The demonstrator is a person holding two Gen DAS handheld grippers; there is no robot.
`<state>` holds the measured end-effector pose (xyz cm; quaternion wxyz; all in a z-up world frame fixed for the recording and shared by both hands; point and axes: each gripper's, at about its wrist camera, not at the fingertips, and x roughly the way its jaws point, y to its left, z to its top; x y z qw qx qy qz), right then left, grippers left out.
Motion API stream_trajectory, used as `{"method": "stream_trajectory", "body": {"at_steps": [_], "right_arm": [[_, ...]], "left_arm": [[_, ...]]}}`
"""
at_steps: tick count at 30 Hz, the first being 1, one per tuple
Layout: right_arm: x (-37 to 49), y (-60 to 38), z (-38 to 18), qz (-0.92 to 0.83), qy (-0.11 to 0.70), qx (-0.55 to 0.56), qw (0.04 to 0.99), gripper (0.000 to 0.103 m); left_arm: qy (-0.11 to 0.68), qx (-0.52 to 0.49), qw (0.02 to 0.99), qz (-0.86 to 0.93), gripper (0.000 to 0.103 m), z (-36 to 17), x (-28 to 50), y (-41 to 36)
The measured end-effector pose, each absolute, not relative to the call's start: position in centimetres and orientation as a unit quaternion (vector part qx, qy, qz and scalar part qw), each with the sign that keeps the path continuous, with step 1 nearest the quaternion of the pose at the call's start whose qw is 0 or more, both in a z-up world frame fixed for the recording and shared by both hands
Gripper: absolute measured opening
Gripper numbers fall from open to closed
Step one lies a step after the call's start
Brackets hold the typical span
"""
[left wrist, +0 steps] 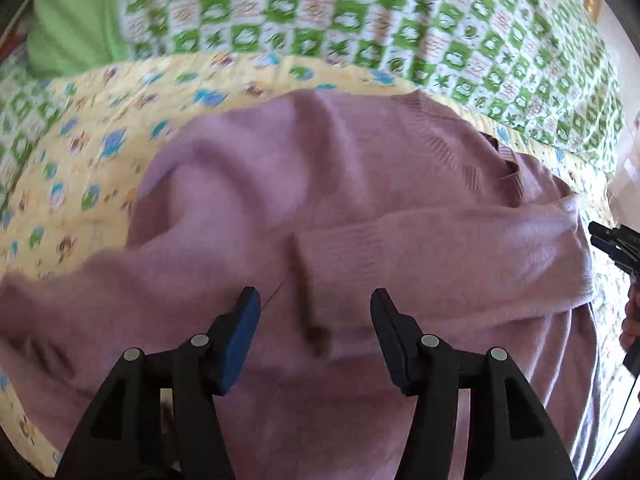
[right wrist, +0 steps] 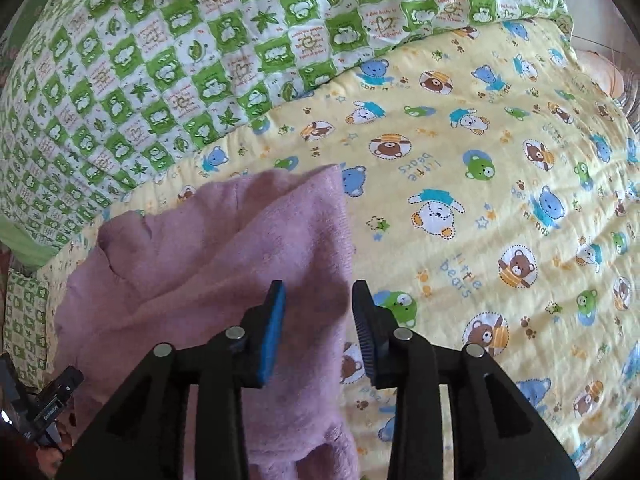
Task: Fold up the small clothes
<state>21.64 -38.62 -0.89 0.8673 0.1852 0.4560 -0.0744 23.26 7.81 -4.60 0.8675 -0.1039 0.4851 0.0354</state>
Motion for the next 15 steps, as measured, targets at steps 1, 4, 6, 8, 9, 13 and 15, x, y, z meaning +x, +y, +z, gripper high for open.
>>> {"method": "stream_trajectory", "body": {"at_steps": [1,4,6,8,9,13,15], "right_arm": [[21.1,-37.7,-0.5,-0.070,0.451,0.179,0.871,0.041],[20.2,-34.2,0.1,-0.024,0.444,0.168,0.880,0.041],[20.3,-31.2,-0.7,0.016,0.461,0.155,0.873,0.041],[20.3,-29.0,-2.3,0.037,0.493,0.138,0.858,0.041],[20.2,-28.2,-3.2,0.041,0.513,0.132,0.847,0.041],[18.5,-25.8,-5.0,0.062,0.558,0.127,0.817,0.041],[17.6,-25.1,-4.6,0.073,0.561,0.121,0.816,0.041]], "left_arm": [[0.488,-0.108,0.865,0.036,0.058,-4.7,22.9,8.0],[0.493,-0.112,0.862,0.032,0.058,-4.8,22.2,8.0],[0.502,-0.107,0.858,0.029,0.059,-5.2,22.4,7.5],[0.514,-0.092,0.852,0.033,0.059,-5.4,22.5,7.0],[0.512,-0.094,0.853,0.030,0.059,-5.3,22.1,7.0],[0.512,-0.116,0.850,0.028,0.067,-4.5,20.2,7.6],[0.509,-0.134,0.850,0.041,0.067,-4.1,18.7,8.7]]}}
